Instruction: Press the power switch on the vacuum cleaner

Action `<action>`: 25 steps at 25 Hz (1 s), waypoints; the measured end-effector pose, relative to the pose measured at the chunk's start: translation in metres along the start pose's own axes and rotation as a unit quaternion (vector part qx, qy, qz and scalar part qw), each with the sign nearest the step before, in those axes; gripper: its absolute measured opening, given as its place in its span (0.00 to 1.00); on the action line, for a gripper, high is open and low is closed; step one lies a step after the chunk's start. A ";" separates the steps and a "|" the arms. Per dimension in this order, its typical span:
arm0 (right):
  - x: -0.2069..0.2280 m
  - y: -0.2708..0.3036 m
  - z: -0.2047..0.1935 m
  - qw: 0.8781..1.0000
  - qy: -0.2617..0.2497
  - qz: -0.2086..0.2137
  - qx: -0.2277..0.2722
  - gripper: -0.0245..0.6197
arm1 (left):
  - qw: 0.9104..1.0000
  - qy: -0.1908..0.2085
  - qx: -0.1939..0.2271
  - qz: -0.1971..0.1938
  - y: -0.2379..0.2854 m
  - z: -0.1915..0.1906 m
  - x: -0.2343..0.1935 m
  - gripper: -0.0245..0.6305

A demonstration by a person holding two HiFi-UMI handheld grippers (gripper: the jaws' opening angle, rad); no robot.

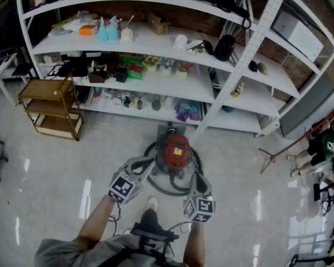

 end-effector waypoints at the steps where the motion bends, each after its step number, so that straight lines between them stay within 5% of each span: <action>1: -0.002 -0.006 0.001 1.000 -0.001 0.001 0.004 0.05 | 1.000 0.002 0.001 0.000 -0.004 0.002 0.002 0.05; 25: -0.044 -0.103 0.000 0.998 -0.007 0.009 0.057 0.05 | 0.998 0.045 0.028 0.015 -0.074 0.021 0.036 0.05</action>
Point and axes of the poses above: the fingertips, and each gripper's own axes: y forward along the fingers, x to its right, z out of its top, the point moved 7 cm from there along -y, backward along the fingers, and after that the axes turned 10 degrees about y, right-handed, at the moved point
